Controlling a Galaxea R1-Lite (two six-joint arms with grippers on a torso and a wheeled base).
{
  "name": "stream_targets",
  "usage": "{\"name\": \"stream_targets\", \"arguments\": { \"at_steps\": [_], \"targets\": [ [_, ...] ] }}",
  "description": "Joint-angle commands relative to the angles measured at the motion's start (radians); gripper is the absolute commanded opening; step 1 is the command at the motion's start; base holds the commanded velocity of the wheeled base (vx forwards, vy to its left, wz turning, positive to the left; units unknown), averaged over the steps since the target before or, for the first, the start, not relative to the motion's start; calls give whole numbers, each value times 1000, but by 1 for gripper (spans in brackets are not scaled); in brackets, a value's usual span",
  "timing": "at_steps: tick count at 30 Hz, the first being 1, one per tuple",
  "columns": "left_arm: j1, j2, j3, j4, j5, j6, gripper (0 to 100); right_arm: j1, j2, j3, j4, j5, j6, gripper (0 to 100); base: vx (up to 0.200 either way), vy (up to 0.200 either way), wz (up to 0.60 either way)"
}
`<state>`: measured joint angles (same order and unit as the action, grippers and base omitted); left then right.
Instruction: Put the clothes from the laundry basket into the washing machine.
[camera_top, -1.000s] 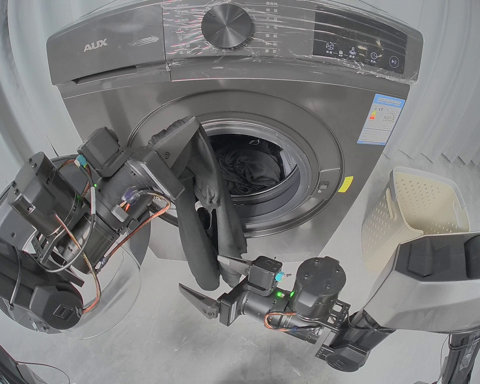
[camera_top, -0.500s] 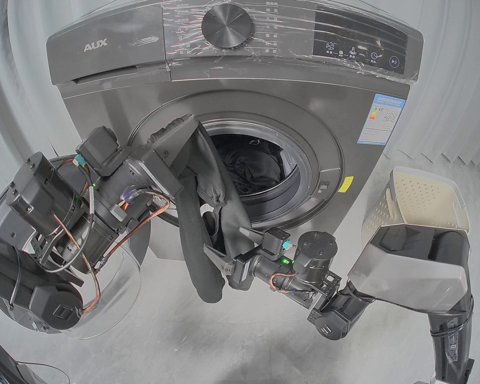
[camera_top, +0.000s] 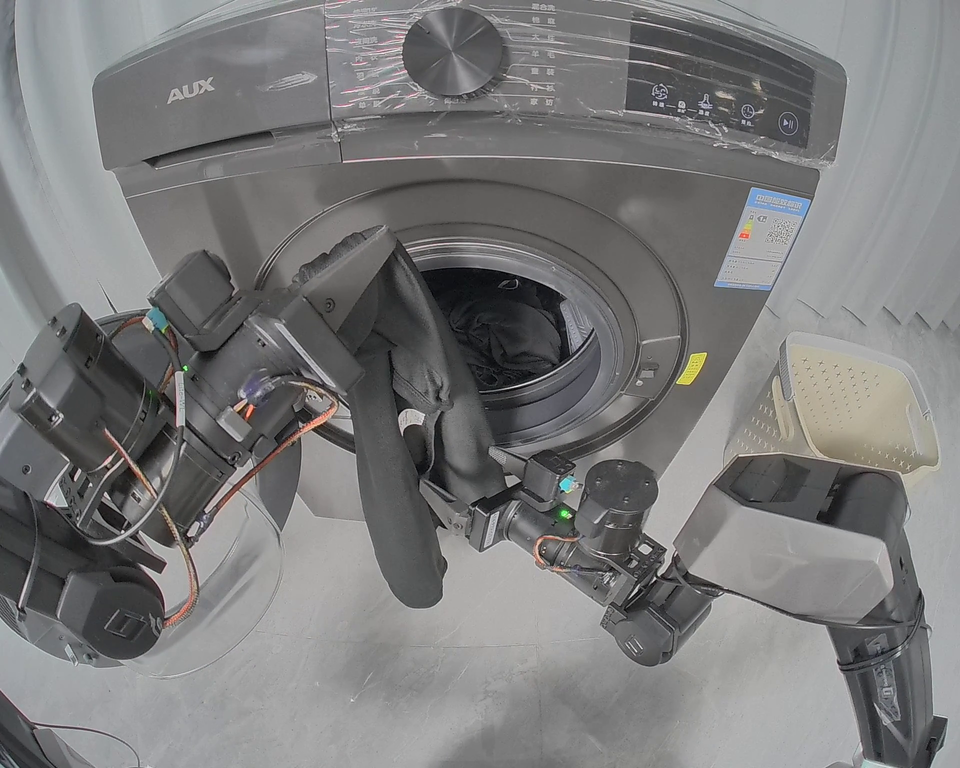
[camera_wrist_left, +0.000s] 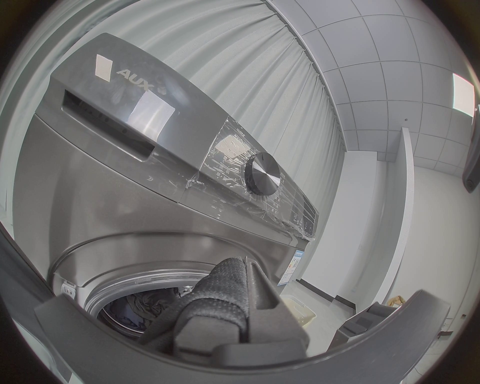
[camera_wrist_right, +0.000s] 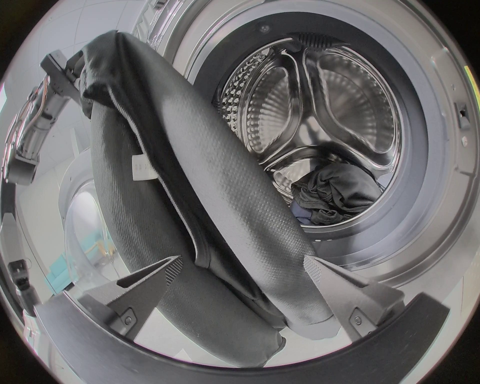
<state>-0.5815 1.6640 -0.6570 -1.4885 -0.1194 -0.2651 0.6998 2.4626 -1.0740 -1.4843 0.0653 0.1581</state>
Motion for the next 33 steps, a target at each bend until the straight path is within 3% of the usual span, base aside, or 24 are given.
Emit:
{"name": "stream_targets", "arguments": {
  "at_steps": [1,9,25,33],
  "targets": [
    [-1,-3,-1,-7,0,0,0,0,49,-33,2,-5,-18,100,0,0,0],
    [0,-1,-1,-7,-2,-2,0,23,62,-46,30,-15,-29,100,0,0,0],
    [8,2,-3,-7,-2,-2,0,142,62,-29,30,-19,-45,100,0,0,0],
    [8,2,-3,-7,-2,-2,0,118,84,-75,30,-19,-45,100,0,0,0]
  ]
}}
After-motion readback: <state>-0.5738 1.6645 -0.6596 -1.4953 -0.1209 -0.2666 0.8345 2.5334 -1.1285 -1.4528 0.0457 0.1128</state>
